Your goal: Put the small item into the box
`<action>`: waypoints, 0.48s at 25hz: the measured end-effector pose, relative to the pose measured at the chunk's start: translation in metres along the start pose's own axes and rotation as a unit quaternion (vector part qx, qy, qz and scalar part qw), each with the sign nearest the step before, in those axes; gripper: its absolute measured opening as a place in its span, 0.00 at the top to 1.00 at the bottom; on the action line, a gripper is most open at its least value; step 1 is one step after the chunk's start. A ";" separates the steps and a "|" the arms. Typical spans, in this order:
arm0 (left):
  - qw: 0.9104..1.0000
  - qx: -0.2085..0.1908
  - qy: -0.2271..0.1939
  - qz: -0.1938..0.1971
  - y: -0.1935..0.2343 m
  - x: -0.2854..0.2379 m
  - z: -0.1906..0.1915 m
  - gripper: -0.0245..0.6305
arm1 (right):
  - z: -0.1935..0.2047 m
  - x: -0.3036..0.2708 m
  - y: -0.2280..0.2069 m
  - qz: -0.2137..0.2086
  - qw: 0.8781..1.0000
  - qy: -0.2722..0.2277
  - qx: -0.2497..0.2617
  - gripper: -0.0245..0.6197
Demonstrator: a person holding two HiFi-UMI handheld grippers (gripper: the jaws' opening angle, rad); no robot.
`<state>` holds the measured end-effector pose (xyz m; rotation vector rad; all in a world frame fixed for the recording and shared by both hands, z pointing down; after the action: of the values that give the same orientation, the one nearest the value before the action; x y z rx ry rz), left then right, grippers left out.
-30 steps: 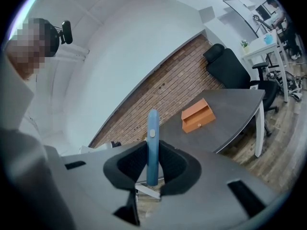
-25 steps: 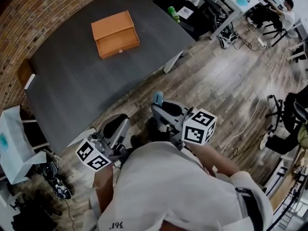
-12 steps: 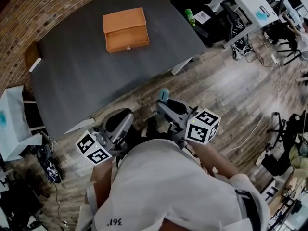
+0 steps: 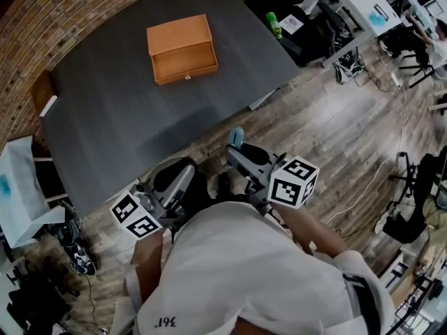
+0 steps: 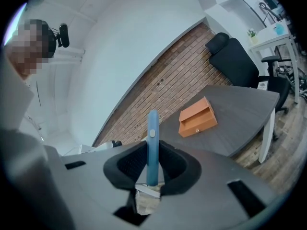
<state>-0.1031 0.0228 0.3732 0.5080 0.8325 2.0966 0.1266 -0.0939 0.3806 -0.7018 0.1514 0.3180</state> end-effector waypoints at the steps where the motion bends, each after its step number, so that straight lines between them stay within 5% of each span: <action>1: 1.000 0.000 0.001 0.004 0.005 -0.001 -0.005 0.88 | -0.002 -0.005 0.000 0.002 1.000 0.001 0.001 0.84; 12: 1.000 0.005 0.015 0.020 0.075 0.015 -0.076 0.88 | -0.030 -0.088 0.001 0.040 0.999 0.004 0.014 0.84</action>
<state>-0.1979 -0.0284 0.3743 0.5042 0.8567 2.1426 0.0428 -0.1333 0.3788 -0.6701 0.1921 0.3896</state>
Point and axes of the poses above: the fingertips, and each gripper's own axes: x backward along the fingers, y to its left, z out of its underside, the point moved 10 cm from there along x, backward along the fingers, and after that the axes turned 5 degrees about x, right-handed, at the moved point
